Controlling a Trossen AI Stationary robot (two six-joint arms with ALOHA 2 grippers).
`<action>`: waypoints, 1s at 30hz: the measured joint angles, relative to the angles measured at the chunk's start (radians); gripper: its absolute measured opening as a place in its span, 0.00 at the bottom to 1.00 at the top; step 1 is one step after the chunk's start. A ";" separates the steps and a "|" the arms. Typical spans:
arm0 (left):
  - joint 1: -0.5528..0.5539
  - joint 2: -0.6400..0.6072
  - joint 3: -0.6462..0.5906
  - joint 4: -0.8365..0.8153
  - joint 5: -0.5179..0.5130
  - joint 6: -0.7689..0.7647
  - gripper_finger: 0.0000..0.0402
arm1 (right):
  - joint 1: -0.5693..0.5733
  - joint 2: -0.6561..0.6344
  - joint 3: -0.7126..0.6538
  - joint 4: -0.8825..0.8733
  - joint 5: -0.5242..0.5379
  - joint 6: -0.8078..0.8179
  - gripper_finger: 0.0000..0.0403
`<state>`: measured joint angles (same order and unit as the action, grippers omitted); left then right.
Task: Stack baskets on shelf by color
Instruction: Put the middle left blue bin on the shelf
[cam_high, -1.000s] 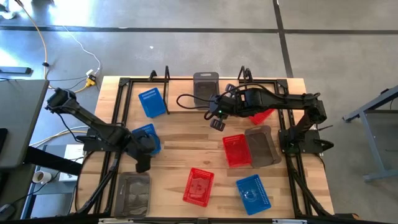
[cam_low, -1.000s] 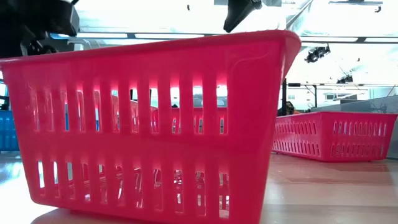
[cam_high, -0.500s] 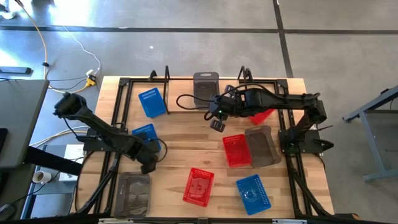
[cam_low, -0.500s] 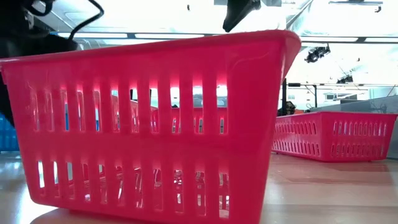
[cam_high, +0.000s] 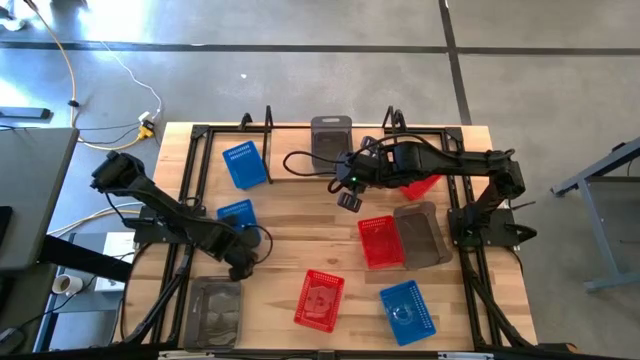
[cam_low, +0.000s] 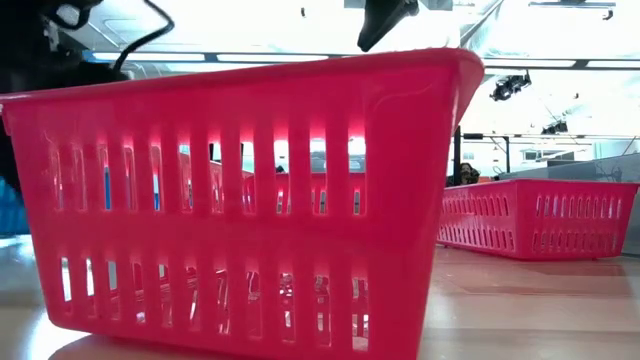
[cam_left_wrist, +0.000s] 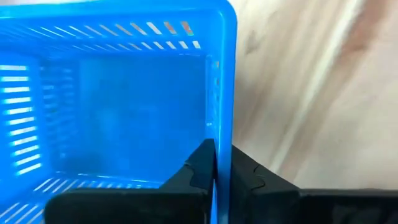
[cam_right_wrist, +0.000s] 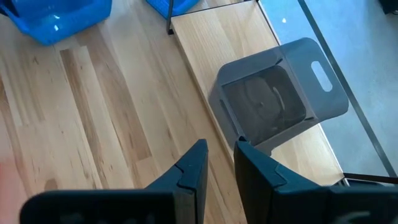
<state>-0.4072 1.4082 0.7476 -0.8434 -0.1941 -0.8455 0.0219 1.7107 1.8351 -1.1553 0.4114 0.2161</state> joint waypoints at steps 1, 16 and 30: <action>0.000 0.000 0.014 0.001 -0.001 0.019 0.01 | 0.000 0.000 0.000 0.000 0.000 0.000 0.17; 0.033 0.000 0.293 -0.054 -0.138 0.340 0.00 | 0.000 0.000 0.000 0.001 0.028 0.011 0.17; 0.265 0.000 0.367 -0.055 -0.161 0.633 0.00 | -0.002 -0.004 0.000 -0.010 0.226 0.056 0.17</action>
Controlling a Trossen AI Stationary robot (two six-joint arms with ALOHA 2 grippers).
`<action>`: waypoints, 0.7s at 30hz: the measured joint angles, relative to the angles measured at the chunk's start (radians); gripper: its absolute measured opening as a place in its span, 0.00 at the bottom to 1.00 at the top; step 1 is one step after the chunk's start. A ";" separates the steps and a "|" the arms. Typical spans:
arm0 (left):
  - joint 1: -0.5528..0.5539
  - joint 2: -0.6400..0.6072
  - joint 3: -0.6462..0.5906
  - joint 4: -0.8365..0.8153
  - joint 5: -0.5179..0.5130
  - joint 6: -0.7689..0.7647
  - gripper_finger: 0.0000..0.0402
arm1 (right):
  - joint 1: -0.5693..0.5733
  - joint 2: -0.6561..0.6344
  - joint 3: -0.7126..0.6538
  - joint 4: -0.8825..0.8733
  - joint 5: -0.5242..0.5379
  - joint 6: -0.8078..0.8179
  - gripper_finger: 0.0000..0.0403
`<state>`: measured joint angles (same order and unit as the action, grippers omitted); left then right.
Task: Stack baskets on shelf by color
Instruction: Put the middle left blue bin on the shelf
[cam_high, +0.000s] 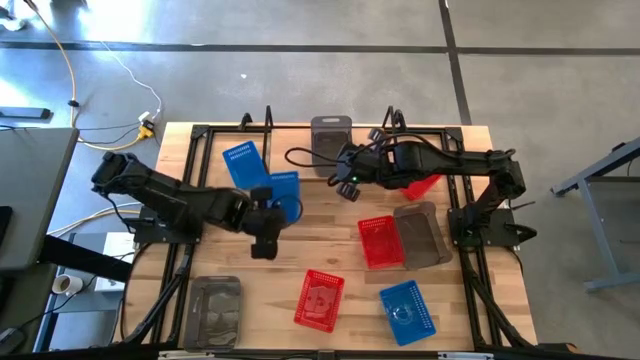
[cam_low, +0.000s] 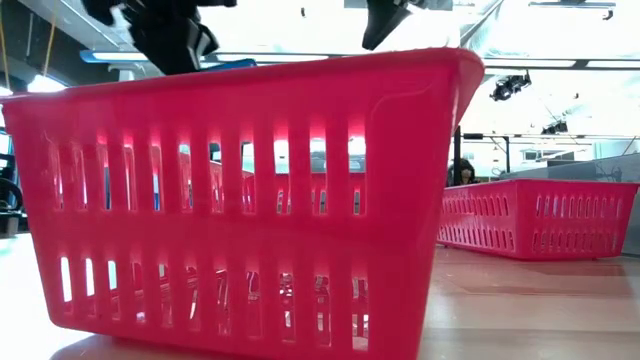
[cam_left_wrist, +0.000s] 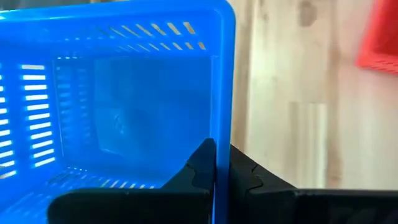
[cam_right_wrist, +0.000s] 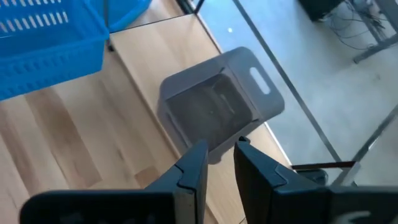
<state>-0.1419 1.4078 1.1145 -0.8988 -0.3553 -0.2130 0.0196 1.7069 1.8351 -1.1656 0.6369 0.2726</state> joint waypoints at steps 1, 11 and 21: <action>0.021 0.000 0.000 -0.001 0.004 0.014 0.00 | -0.001 -0.001 0.000 0.001 0.003 0.005 0.17; 0.200 0.000 0.000 0.015 0.039 0.217 0.00 | -0.002 -0.013 0.000 0.002 0.003 0.033 0.17; 0.266 0.003 0.000 0.052 0.052 0.288 0.00 | -0.006 -0.014 0.000 0.003 0.003 0.069 0.17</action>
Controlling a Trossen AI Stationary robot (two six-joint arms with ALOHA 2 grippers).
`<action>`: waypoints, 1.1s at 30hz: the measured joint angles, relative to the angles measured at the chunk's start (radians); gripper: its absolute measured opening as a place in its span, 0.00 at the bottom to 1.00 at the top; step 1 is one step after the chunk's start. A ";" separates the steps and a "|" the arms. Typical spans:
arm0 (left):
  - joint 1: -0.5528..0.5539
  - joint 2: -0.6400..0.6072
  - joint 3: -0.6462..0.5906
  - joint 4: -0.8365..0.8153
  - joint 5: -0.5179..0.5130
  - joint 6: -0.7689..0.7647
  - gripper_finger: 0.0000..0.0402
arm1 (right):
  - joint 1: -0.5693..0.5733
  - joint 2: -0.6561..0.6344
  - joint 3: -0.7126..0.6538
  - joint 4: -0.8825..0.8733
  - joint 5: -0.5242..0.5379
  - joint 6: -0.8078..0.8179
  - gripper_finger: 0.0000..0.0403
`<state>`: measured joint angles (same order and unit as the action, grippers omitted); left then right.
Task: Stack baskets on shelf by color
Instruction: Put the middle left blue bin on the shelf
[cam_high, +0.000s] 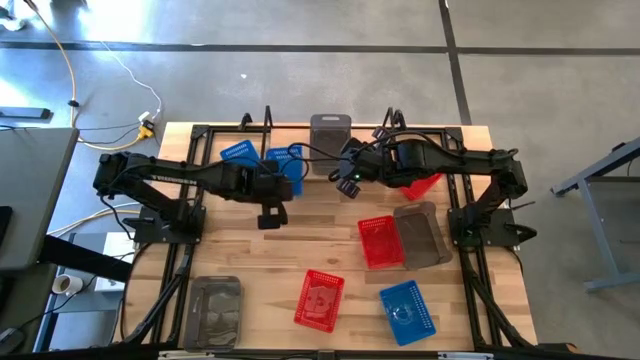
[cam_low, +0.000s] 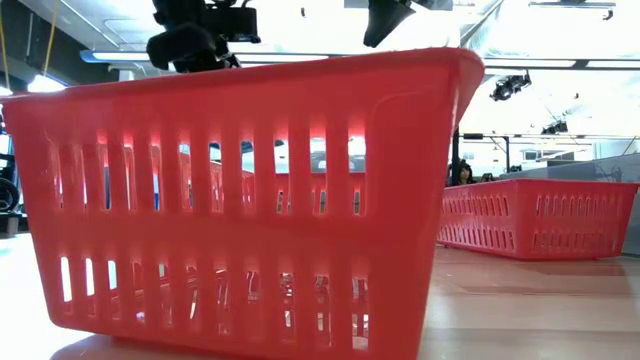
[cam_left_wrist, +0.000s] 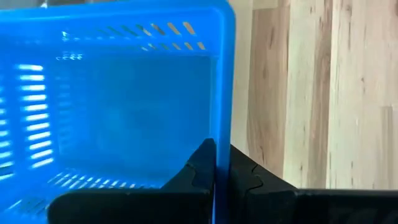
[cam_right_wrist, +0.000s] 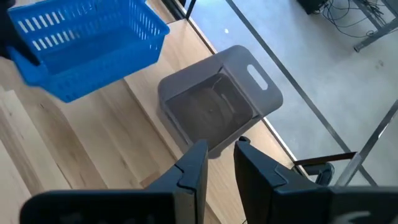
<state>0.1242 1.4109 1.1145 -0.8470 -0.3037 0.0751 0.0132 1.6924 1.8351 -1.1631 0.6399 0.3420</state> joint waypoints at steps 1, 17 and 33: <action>0.000 0.000 0.000 0.005 -0.002 0.011 0.00 | 0.000 0.000 0.000 0.000 0.000 0.001 0.17; 0.179 0.000 0.000 0.041 0.037 0.203 0.00 | 0.000 0.000 0.000 -0.001 0.000 0.040 0.17; 0.267 0.099 0.000 0.098 0.090 0.251 0.00 | -0.143 -0.013 0.000 -0.006 0.003 -0.141 0.17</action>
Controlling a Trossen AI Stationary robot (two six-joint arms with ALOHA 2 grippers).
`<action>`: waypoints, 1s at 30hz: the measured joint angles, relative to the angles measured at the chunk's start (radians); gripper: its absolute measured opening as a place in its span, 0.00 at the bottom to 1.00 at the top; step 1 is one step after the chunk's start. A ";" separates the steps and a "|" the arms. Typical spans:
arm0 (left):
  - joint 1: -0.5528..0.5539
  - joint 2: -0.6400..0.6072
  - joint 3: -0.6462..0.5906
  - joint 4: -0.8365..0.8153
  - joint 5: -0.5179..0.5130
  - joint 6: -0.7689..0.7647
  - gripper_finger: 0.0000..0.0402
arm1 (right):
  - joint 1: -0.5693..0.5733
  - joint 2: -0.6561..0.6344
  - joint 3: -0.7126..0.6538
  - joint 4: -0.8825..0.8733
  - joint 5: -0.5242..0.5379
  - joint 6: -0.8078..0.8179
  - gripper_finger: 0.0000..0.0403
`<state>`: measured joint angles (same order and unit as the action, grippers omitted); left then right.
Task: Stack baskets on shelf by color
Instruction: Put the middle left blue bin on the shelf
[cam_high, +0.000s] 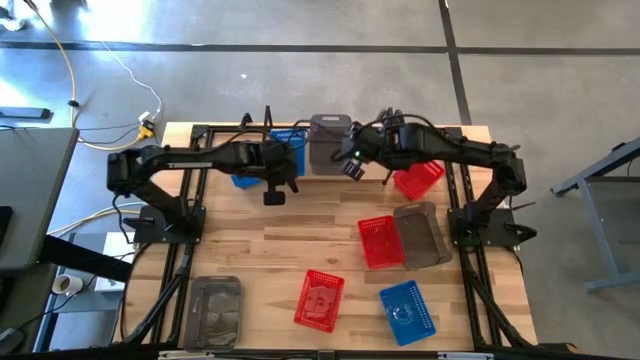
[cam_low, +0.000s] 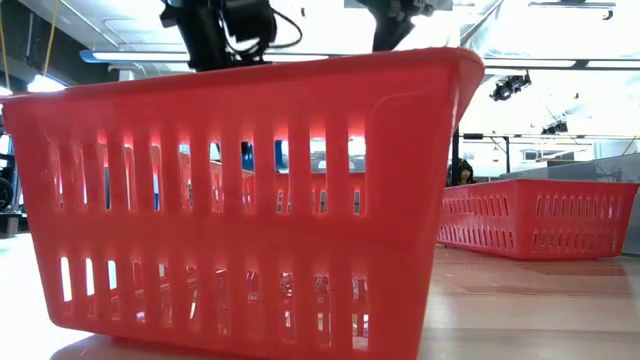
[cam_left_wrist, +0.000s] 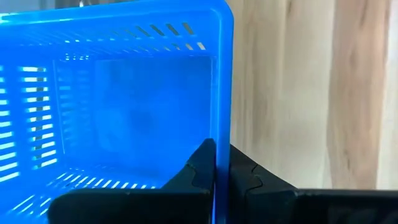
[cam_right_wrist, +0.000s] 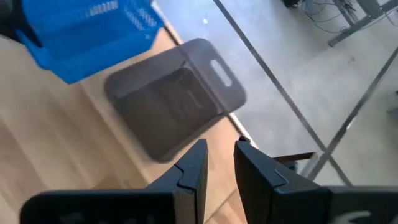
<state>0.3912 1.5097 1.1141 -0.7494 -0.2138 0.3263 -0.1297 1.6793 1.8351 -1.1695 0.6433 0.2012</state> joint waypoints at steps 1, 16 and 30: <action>0.003 0.009 0.000 0.006 -0.003 0.000 0.00 | -0.014 -0.006 0.000 -0.001 0.000 -0.015 0.17; 0.064 0.121 0.000 0.022 0.000 0.005 0.00 | -0.159 -0.113 0.000 0.007 -0.027 -0.071 0.17; 0.075 0.147 0.000 0.085 -0.006 0.047 0.00 | -0.222 -0.122 0.000 0.007 -0.057 -0.098 0.17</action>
<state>0.4665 1.6569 1.1145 -0.6649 -0.2199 0.3732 -0.3519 1.5578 1.8351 -1.1625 0.5861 0.1033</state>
